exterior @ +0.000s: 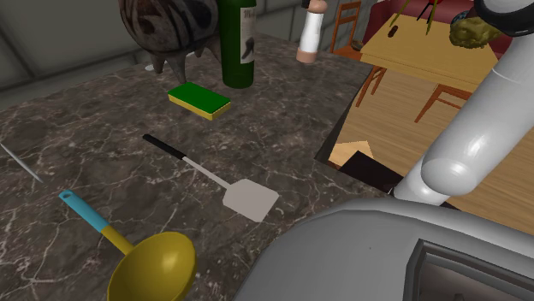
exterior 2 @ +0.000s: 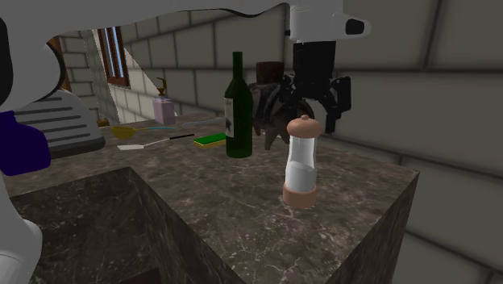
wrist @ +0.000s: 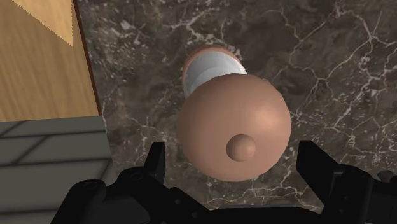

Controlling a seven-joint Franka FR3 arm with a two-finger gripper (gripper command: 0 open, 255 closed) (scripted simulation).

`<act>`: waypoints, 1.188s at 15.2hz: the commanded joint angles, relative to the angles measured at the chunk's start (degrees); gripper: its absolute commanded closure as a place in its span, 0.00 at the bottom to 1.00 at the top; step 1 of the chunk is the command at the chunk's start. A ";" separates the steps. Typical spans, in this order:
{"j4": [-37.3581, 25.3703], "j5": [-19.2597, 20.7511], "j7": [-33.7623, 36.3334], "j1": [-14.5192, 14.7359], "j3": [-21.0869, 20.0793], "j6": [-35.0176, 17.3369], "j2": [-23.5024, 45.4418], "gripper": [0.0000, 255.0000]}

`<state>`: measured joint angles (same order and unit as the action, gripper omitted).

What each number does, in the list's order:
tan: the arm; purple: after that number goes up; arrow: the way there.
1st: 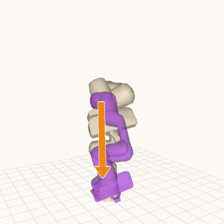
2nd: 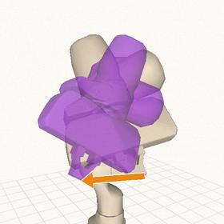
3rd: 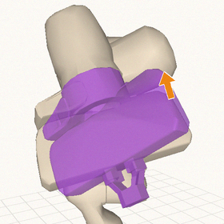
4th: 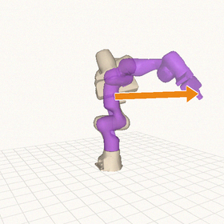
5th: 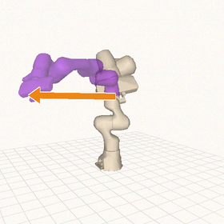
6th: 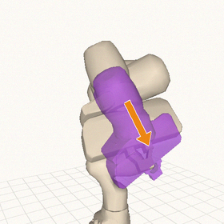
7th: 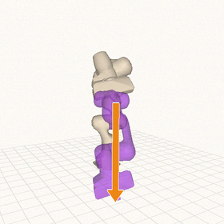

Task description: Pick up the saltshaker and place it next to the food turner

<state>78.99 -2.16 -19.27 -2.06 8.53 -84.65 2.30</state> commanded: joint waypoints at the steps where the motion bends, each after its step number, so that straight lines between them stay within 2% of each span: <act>1: 0.00 0.00 0.00 0.00 0.00 0.00 0.00 1.00; 10: 0.02 0.00 0.00 0.00 0.00 -0.01 -0.01 1.00; 18: -12.42 -0.79 -0.19 -0.48 0.29 8.10 4.37 1.00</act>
<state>68.54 -2.81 -19.33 -2.39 8.73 -77.77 5.90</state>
